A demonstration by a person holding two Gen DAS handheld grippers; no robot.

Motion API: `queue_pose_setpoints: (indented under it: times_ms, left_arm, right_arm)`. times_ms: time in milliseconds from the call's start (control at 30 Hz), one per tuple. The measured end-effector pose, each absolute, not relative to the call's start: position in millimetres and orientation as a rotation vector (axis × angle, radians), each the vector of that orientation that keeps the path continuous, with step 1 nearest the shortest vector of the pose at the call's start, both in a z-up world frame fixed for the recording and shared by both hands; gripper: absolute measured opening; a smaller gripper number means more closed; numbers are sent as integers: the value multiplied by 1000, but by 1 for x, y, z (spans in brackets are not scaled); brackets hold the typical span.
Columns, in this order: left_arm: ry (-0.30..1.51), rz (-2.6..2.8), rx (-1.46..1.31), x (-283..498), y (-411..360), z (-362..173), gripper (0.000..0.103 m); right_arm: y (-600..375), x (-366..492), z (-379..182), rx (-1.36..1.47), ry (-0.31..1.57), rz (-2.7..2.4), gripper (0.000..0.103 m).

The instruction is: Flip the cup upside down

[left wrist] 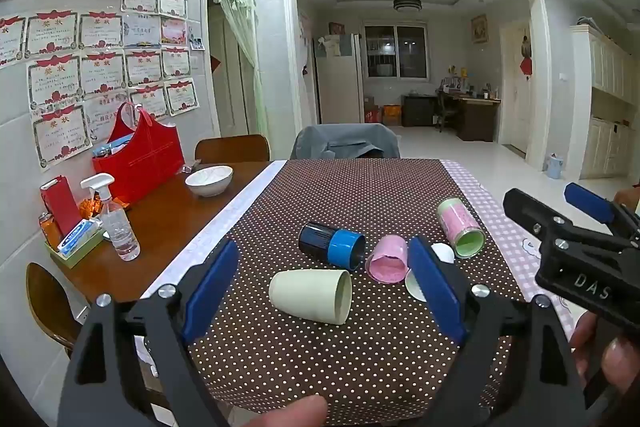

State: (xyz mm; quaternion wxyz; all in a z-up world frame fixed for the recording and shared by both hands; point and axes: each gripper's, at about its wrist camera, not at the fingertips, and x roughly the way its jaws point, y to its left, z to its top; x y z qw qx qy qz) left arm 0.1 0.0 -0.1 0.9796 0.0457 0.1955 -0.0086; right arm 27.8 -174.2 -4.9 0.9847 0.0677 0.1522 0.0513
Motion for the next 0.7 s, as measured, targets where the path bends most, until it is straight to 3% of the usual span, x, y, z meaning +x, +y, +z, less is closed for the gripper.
queue_pose_setpoints:
  times_ms: [700]
  left_arm:
    - [396,-18,92,0,0,0,85]
  right_arm:
    - [-175,28,-5,131,310,101,97]
